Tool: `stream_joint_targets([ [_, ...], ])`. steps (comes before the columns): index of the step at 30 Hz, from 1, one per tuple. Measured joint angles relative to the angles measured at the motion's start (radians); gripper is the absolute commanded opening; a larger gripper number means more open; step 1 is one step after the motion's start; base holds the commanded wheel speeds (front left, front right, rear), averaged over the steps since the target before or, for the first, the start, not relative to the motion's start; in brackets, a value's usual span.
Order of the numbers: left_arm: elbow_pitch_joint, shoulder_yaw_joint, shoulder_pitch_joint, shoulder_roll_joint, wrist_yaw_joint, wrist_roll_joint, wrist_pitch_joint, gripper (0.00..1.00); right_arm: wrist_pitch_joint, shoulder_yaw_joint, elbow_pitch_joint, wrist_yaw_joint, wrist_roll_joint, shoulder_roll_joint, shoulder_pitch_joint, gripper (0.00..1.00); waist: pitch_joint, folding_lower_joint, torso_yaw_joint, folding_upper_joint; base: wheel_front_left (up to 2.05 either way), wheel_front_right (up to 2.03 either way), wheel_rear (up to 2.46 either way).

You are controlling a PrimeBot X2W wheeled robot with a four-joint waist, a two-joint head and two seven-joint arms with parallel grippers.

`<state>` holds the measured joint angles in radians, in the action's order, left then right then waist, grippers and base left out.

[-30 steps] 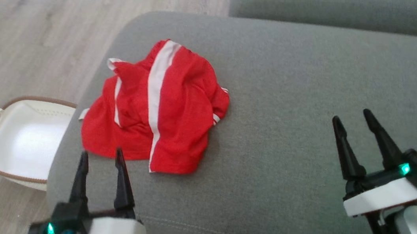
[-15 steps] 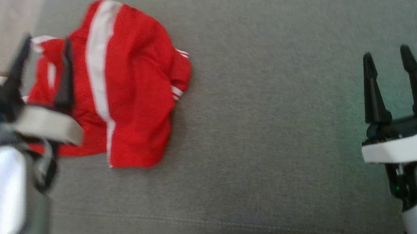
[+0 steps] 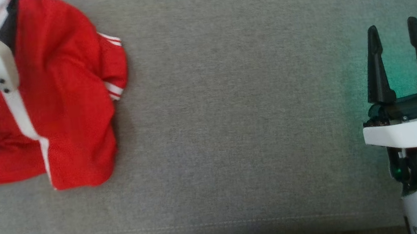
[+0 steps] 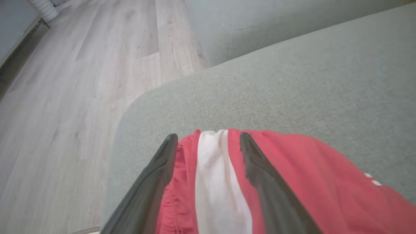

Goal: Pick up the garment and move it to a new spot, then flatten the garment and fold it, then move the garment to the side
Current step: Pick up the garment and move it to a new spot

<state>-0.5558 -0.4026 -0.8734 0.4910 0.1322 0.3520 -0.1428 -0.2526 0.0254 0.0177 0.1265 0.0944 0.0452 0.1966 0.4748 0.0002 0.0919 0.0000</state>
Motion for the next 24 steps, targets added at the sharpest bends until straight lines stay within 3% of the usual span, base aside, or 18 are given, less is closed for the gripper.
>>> stream_joint_targets([
  [9,-0.113,-0.139,-0.08,0.045,0.0,0.112,-0.056,1.0,0.0,-0.007,0.012,0.0,0.003,0.0,0.024,1.0,0.043,-0.0001,-0.043,0.0,0.0,0.0,0.0],
  [10,-0.124,-0.145,-0.083,0.046,0.0,0.12,-0.058,0.57,0.0,-0.007,0.012,0.0,0.004,0.0,0.024,1.0,0.045,-0.0002,-0.045,0.0,0.0,0.0,0.0],
  [11,-0.135,-0.146,-0.086,0.046,0.0,0.126,-0.054,0.03,0.0,-0.007,0.012,0.0,0.007,0.0,0.024,1.0,0.046,-0.0002,-0.047,0.0,0.0,0.0,0.0],
  [19,-0.196,-0.164,-0.126,0.044,0.0,0.126,0.021,0.0,0.0,-0.006,0.01,0.0,0.011,0.0,0.024,1.0,0.034,-0.0002,-0.04,0.0,0.0,0.0,0.0],
  [24,-0.206,-0.14,-0.165,0.043,-0.016,0.126,0.132,0.0,0.0,-0.008,-0.001,0.0,0.012,0.0,0.024,1.0,-0.002,-0.0002,-0.029,0.0,0.0,0.0,0.0],
])
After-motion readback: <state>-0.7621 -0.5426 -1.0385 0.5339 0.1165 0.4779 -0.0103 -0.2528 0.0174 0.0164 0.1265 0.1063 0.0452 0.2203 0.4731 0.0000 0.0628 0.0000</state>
